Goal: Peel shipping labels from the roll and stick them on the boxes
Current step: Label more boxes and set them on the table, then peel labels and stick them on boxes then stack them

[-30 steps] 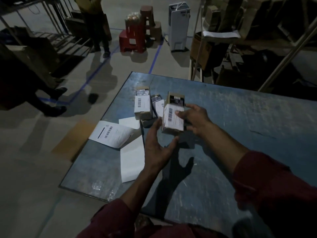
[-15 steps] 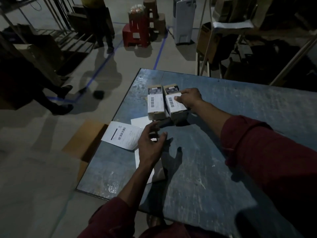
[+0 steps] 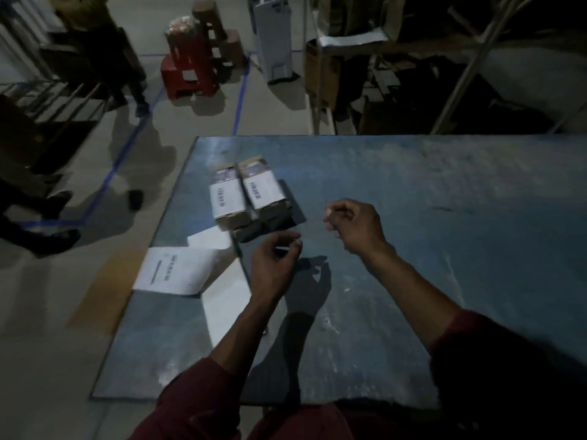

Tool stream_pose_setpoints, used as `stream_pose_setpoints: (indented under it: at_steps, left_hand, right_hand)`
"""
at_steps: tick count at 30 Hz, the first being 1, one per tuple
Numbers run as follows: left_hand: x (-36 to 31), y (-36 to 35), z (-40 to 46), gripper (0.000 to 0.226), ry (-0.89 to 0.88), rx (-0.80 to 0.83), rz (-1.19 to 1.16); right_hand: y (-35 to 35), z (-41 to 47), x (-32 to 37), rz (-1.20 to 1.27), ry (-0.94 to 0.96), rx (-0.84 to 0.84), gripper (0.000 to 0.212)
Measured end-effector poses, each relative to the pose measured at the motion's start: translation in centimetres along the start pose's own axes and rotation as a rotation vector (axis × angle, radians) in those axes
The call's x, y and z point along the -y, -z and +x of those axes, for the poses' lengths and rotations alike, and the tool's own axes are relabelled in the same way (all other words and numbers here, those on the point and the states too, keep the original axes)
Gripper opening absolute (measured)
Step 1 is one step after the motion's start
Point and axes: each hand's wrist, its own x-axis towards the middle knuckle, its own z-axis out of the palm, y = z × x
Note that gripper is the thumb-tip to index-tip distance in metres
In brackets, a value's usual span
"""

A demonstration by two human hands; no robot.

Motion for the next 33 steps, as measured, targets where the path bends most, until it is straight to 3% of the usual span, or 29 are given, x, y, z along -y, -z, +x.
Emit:
stream_pose_setpoints:
  at_steps: [2,5,11,17,20,24,27,30,33]
  left_hand:
    - [-0.9,-3.4,-0.7,0.019,-0.028,0.088,0.012]
    - [-2.9,-9.4,-2.2,0.011,-0.050,0.280,0.011]
    - [-9.0,-22.4,-4.4,0.006,-0.213,0.670,0.151]
    - [-10.6,-31.8,-8.9,0.049,-0.377,0.980,0.386]
    - [-9.3,-34.8,-11.2,0.045,-0.474,0.982,0.455]
    - [-5.9,-36.6,-12.8,0.030,-0.659,0.810,0.688]
    - [-4.7,-36.4,-13.2,0.024,-0.725,0.762,0.679]
    - [-4.2,-36.5,-13.2,0.034,-0.704,0.770,0.666]
    - [-4.6,-36.5,-13.4,0.050,-0.662,0.783,0.617]
  right_hand:
    - [4.5,-3.1,-1.4,0.004,-0.024,-0.073,0.005]
    - [12.0,-7.2,-3.3,-0.039,-0.060,-0.239,0.008]
    - [27.1,-12.8,-6.1,-0.338,-0.020,-0.614,0.010]
    - [36.3,-18.4,-8.1,-0.742,-0.022,-0.865,0.023]
    - [39.4,-19.7,-11.0,-0.949,-0.091,-0.821,0.037]
    - [40.9,-19.2,-14.3,-1.068,-0.465,-0.574,0.049]
    - [40.5,-18.8,-16.5,-1.170,-0.599,-0.498,0.056]
    - [41.2,-19.1,-18.7,-1.199,-0.495,-0.460,0.053]
    - [42.0,-20.1,-20.8,-1.163,-0.151,-0.535,0.037]
